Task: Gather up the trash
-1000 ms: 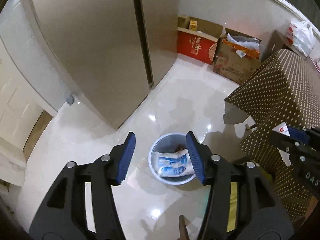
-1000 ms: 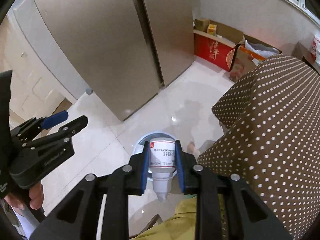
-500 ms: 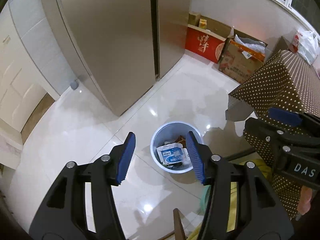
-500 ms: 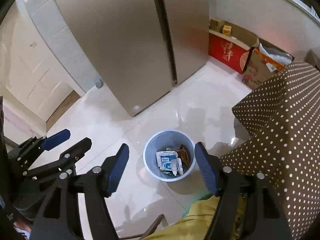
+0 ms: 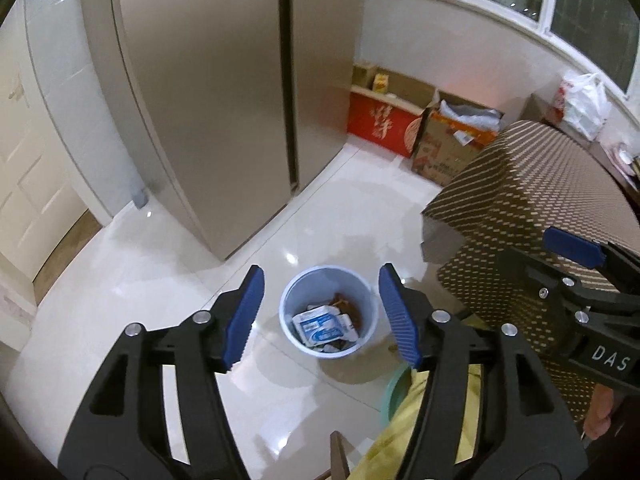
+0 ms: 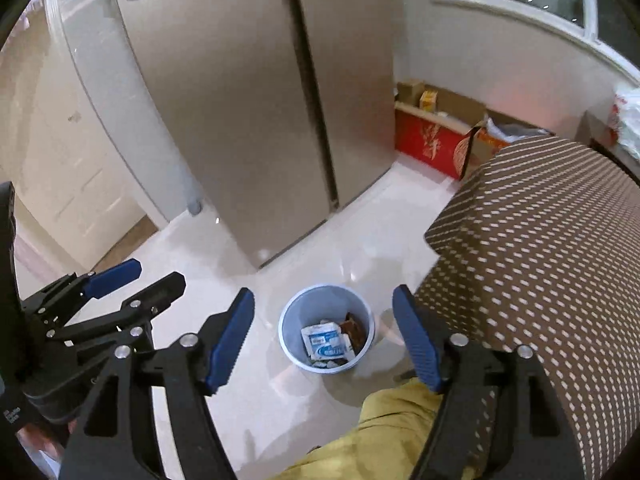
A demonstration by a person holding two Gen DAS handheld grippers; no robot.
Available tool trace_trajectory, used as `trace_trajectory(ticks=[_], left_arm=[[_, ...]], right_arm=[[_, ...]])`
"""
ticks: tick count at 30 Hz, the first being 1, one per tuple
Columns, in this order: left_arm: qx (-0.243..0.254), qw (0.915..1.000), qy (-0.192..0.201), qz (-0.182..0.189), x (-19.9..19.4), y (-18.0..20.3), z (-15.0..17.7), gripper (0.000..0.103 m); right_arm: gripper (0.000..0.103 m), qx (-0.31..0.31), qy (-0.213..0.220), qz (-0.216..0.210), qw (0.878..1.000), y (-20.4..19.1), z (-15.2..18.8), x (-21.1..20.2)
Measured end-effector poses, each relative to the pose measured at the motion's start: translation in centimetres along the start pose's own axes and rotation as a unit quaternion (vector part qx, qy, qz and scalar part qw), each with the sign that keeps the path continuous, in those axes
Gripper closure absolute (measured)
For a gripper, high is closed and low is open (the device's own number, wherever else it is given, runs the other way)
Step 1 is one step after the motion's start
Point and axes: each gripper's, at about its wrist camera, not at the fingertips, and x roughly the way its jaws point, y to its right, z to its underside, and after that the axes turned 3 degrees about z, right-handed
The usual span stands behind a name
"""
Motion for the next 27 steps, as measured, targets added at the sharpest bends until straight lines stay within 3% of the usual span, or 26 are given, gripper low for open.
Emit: trace_trajectory(ticks=[5, 11, 18, 27], left_arm=[[0.011, 0.9992, 0.033, 0.021, -3.2, 1.8, 1.1, 0.026], [0.022, 0.9972, 0.061, 0.038, -6.6, 3.9, 2.5, 0.023], [0.042, 0.9903, 0.116, 0.063, -11.8, 5.8, 3.9, 0.017], [0.057, 0.9803, 0.179, 0.062, -16.5, 7.5, 5.4, 0.015]], right_arm=[[0.027, 0.015, 0.047, 0.019, 0.999, 1.3, 1.4, -4.2], [0.024, 0.033, 0.098, 0.046, 0.994, 2.6, 3.9, -9.0], [0.021, 0.049, 0.144, 0.04, 0.988, 4.0, 6.2, -13.5], [0.018, 0.047, 0.199, 0.034, 0.978, 3.5, 8.0, -18.7]])
